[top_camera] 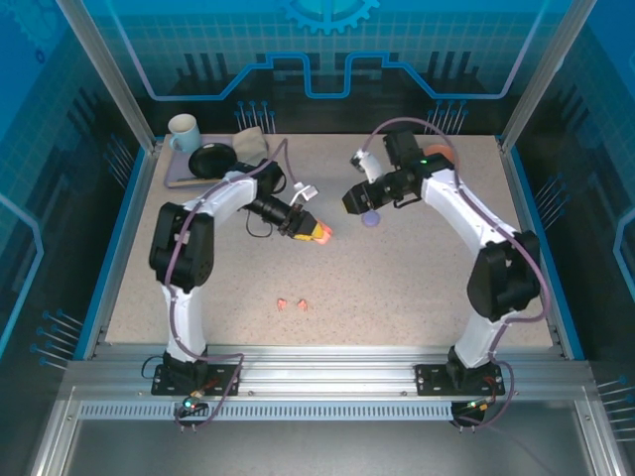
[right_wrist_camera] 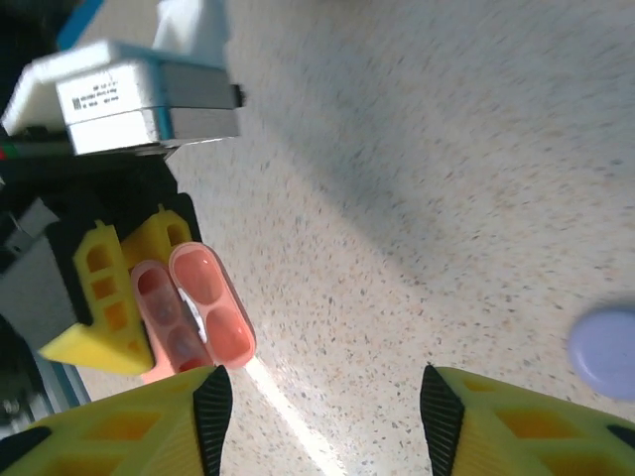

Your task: Insert the wireless bluetooth earbuds into the charging case

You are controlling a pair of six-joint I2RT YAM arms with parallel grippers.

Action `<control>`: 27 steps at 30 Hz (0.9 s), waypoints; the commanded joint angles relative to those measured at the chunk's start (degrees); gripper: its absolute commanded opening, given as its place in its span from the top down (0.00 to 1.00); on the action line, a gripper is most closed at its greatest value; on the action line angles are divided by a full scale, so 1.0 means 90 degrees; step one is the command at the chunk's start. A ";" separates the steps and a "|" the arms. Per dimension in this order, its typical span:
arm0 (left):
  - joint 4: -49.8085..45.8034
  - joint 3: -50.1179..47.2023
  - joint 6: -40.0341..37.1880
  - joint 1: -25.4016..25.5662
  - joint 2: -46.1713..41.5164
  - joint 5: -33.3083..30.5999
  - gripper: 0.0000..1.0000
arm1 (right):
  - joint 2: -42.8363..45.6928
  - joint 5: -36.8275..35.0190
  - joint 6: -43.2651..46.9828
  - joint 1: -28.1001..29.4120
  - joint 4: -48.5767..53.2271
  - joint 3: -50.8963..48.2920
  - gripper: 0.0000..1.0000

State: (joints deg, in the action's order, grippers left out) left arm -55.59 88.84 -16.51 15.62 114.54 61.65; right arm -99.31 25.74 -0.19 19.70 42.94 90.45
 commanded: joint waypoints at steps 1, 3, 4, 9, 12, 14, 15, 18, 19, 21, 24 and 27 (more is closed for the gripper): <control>0.1766 -0.0508 0.1037 -0.0104 -0.1108 -0.0547 1.00 | 0.0612 -0.0309 -0.1224 0.0060 -0.0136 -0.0418 0.42; 0.2274 -0.0869 0.1386 -0.0104 -0.1585 -0.0980 1.00 | 0.0859 -0.0484 -0.1585 0.0153 -0.0289 -0.0874 0.41; 0.2546 -0.1058 0.1527 -0.0104 -0.1850 -0.1212 1.00 | 0.0987 -0.0688 -0.1783 0.0260 -0.0332 -0.1093 0.41; 0.3828 -0.2055 0.2260 -0.0114 -0.3105 -0.2302 1.00 | 0.1260 -0.1647 -0.2609 0.1088 -0.0333 -0.1824 0.41; 0.4510 -0.2637 0.2641 -0.0119 -0.3800 -0.2921 1.00 | 0.1232 -0.2184 -0.3314 0.1731 -0.0348 -0.2043 0.41; 0.4965 -0.2963 0.2785 -0.0108 -0.4205 -0.3230 1.00 | 0.1163 -0.2478 -0.3768 0.2165 -0.0415 -0.2093 0.39; 0.5343 -0.3272 0.2867 -0.0096 -0.4451 -0.3372 1.00 | 0.1087 -0.2663 -0.3998 0.2390 -0.0396 -0.2061 0.38; 0.6600 -0.4265 0.2929 -0.0068 -0.5327 -0.4091 1.00 | 0.0806 -0.3254 -0.4574 0.2978 -0.0235 -0.1839 0.34; 0.7170 -0.4687 0.2917 -0.0042 -0.5668 -0.4367 1.00 | 0.0699 -0.3420 -0.4756 0.3144 -0.0196 -0.1752 0.33; 0.8059 -0.5456 0.2771 0.0000 -0.6258 -0.4931 1.00 | 0.0477 -0.3622 -0.5095 0.3410 -0.0123 -0.1600 0.33; 0.8724 -0.6193 0.2670 0.0013 -0.6871 -0.5864 1.00 | 0.0170 -0.3882 -0.5545 0.3751 -0.0028 -0.1361 0.30; 0.8822 -0.6523 0.2666 0.0013 -0.7109 -0.6526 1.00 | -0.0181 -0.4033 -0.5914 0.4065 0.0053 -0.1044 0.30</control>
State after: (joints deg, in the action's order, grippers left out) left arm 15.00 32.05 7.62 15.51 52.18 12.71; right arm -98.87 -6.52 -47.03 54.00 41.39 77.76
